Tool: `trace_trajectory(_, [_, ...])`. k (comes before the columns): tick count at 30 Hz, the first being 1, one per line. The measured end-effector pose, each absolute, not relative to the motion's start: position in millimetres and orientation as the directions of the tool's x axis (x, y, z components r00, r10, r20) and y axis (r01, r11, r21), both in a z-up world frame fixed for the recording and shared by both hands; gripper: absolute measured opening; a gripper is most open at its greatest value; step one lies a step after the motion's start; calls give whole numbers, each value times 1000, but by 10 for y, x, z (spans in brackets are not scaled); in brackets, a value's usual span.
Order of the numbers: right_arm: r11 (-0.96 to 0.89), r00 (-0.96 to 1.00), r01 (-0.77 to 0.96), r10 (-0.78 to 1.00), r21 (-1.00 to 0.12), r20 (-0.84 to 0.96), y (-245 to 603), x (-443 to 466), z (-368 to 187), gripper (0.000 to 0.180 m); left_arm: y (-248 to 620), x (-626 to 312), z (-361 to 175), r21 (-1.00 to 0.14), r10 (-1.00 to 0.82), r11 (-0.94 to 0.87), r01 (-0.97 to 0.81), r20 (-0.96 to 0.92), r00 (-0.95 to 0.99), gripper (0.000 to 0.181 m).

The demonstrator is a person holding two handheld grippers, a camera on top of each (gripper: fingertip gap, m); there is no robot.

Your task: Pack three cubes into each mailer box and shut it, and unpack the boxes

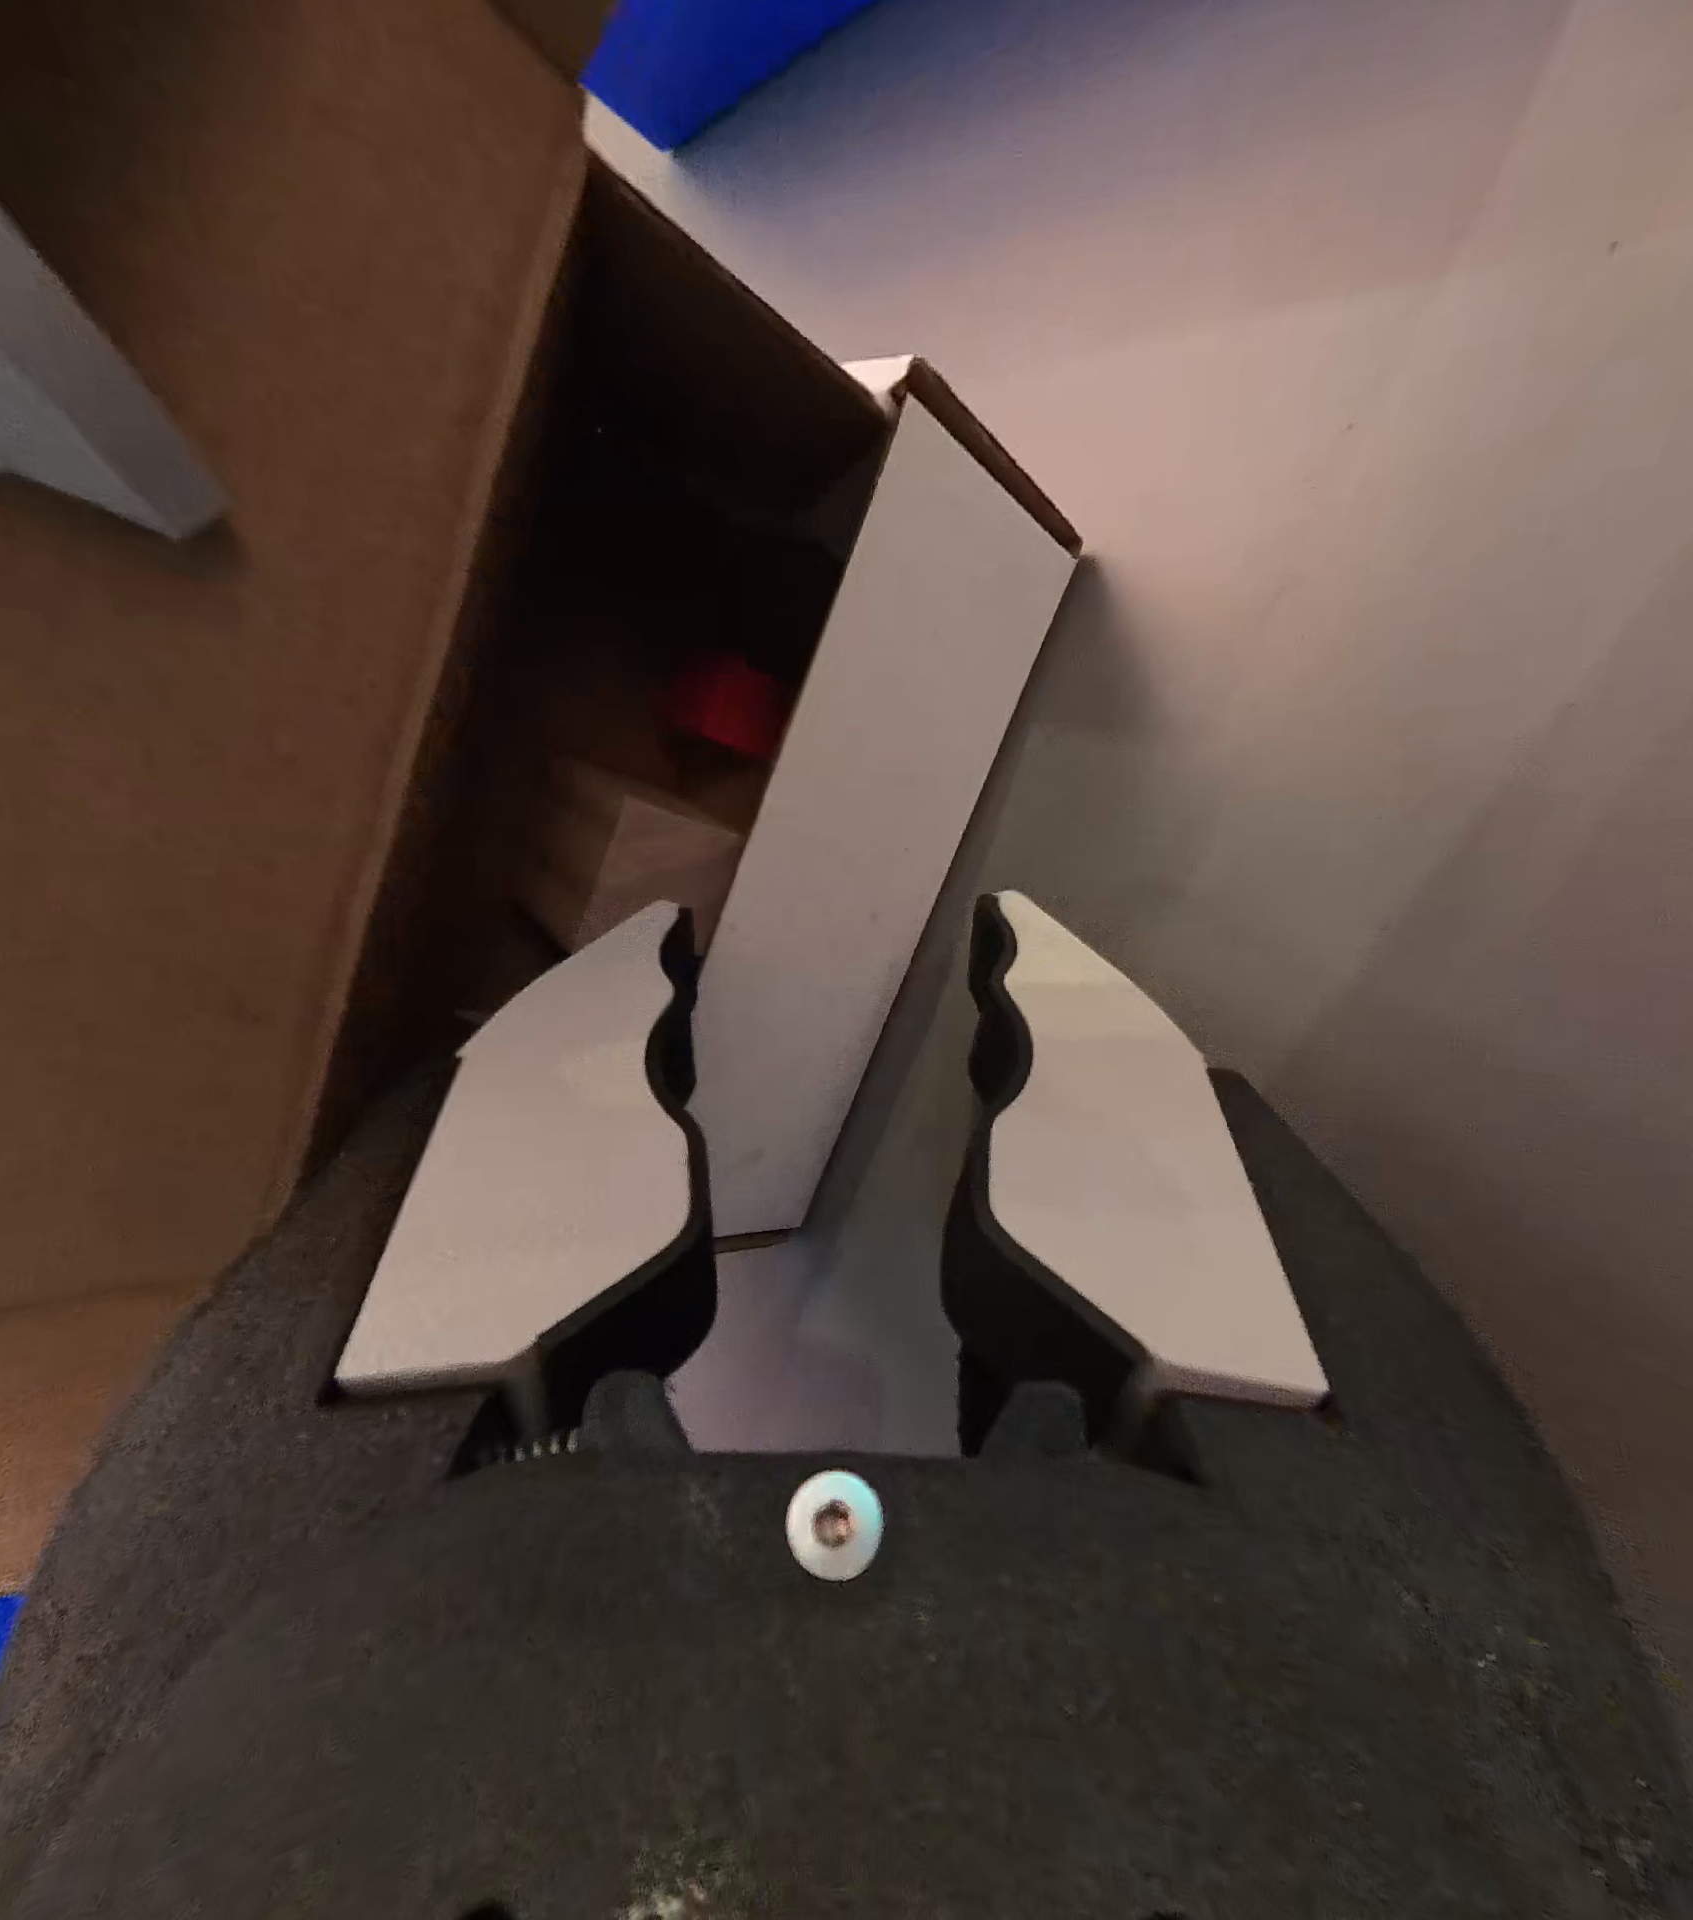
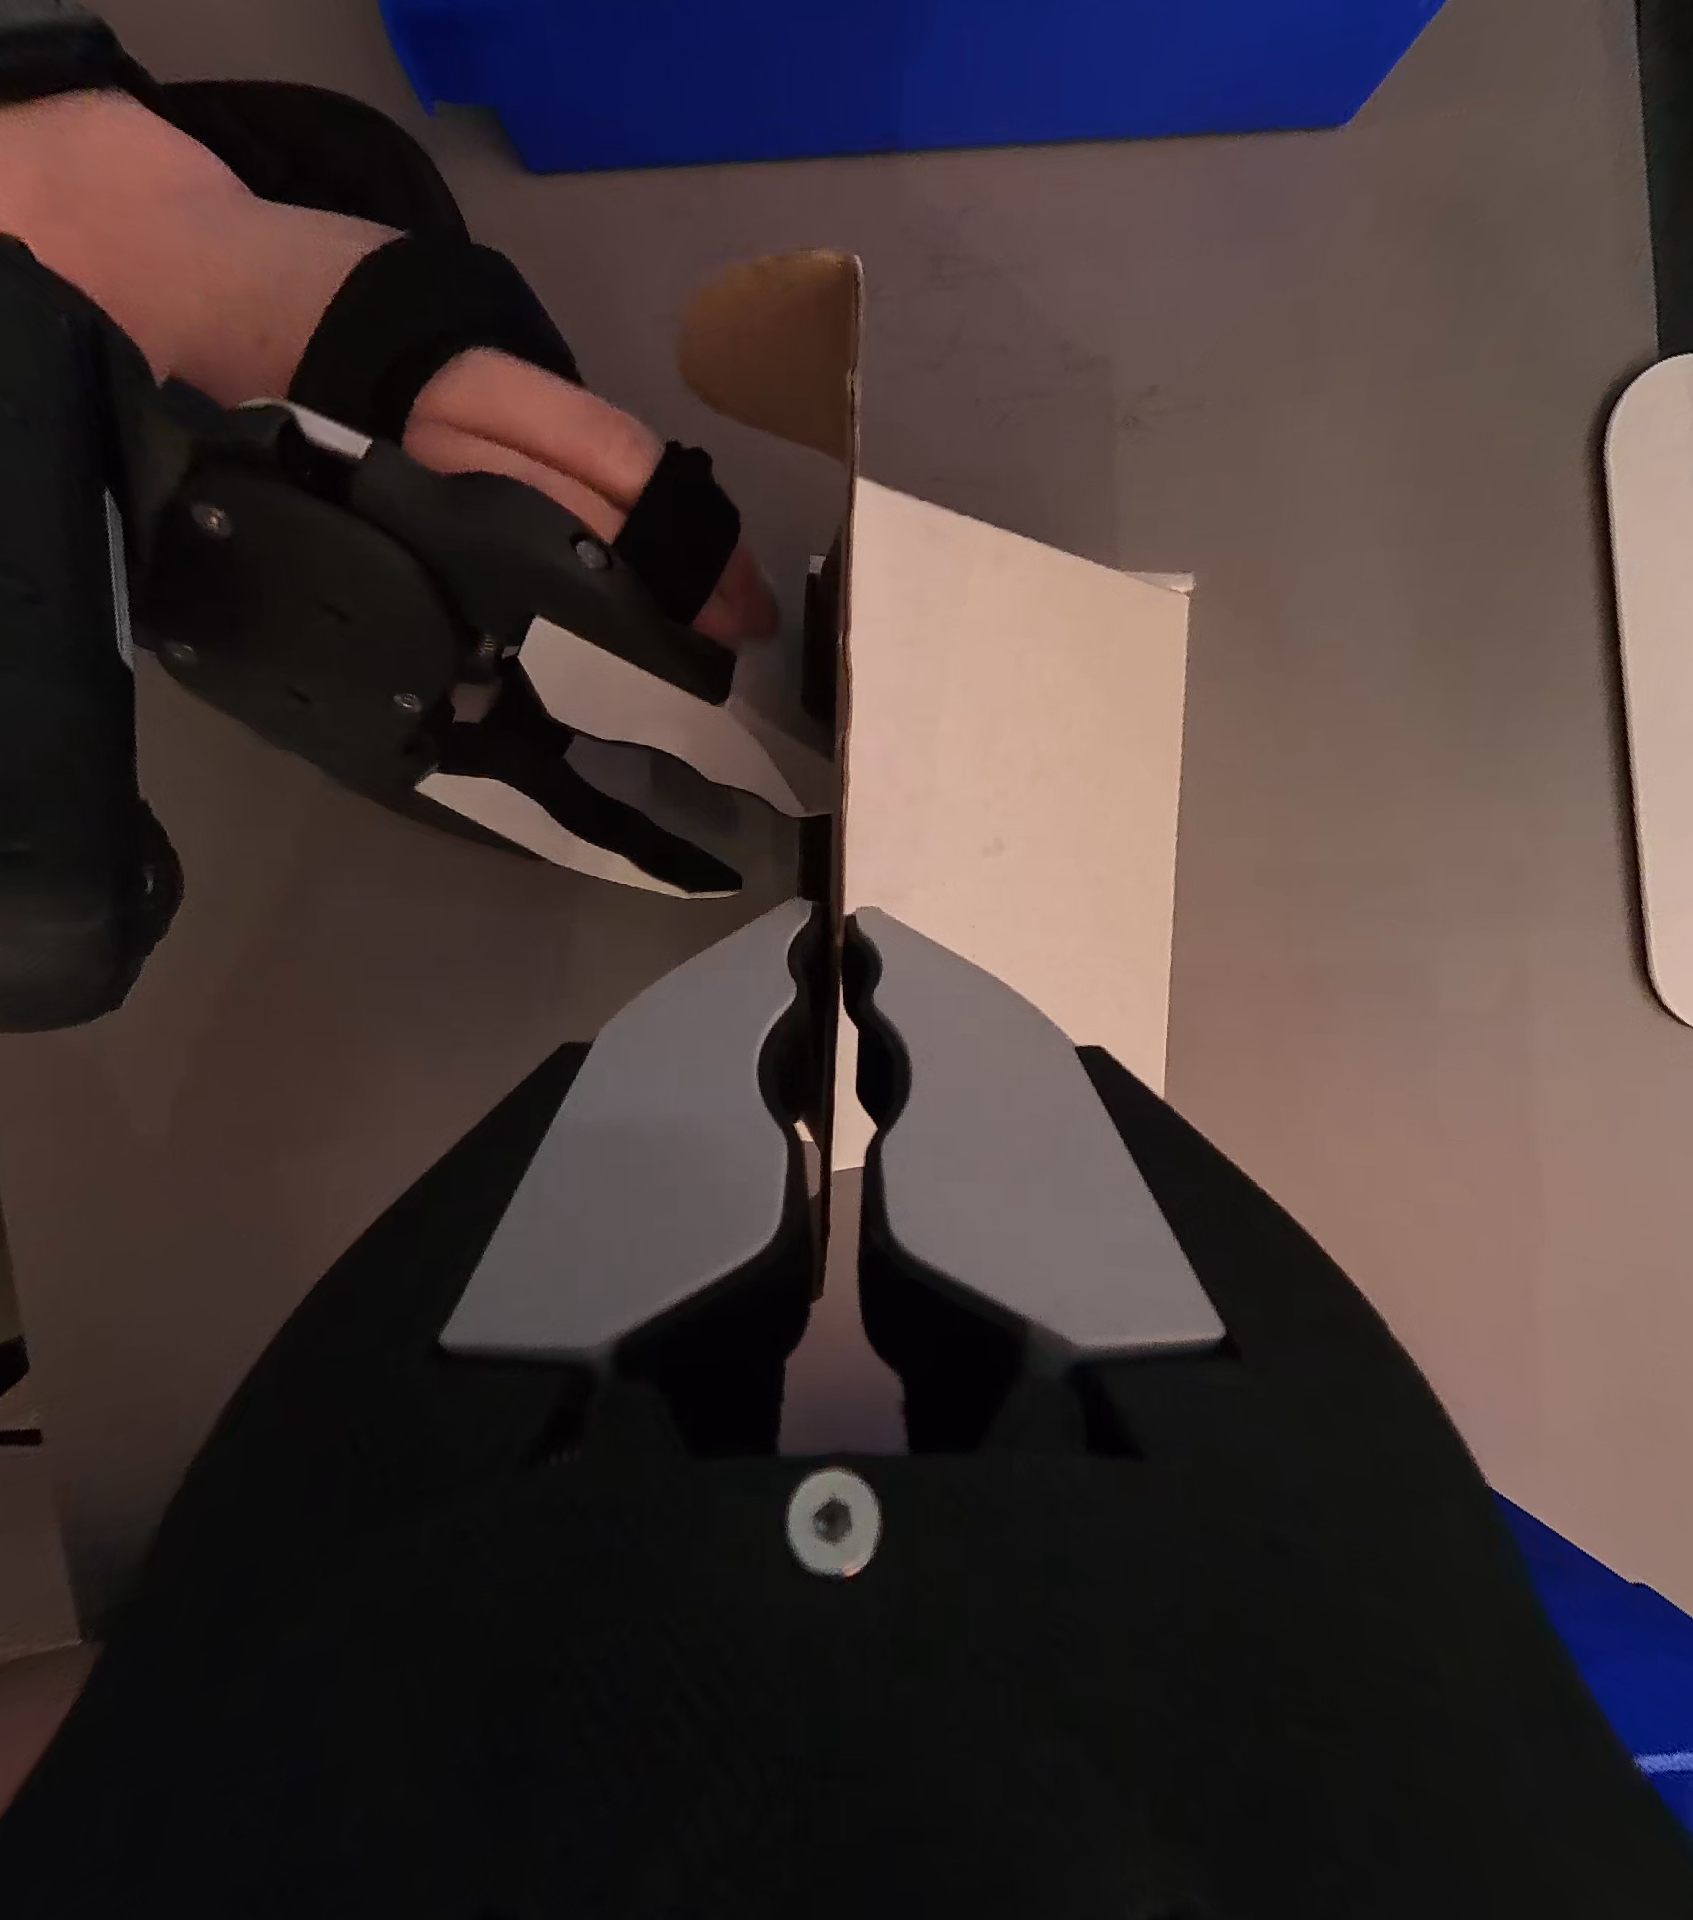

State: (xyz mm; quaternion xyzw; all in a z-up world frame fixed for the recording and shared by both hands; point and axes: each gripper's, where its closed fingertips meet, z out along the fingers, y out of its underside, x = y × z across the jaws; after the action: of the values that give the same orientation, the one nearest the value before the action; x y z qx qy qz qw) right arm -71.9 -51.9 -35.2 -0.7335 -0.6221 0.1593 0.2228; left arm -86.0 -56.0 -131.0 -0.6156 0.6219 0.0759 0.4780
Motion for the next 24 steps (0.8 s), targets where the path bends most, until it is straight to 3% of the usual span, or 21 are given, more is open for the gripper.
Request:
trace_trajectory(6, [-118,204,797,976,-592,80,-426,-692,-186,3,-555,-866,-1298,-450,-648,239,-860,-734,203,45])
trace_trajectory(13, [-25,283,788,902,-616,325,-128,-639,113,4,-552,-884,-1292,-394,-595,255,-883,-784,178,42])
trace_trajectory(18, [11,257,878,832,-478,492,329,-596,232,3,-554,-896,-1267,-407,-591,243,-881,-782,198,36])
trace_trajectory(24, [35,149,956,796,-290,587,844,-595,-27,4,-638,-858,-1259,-384,-579,277,-881,-799,166,34])
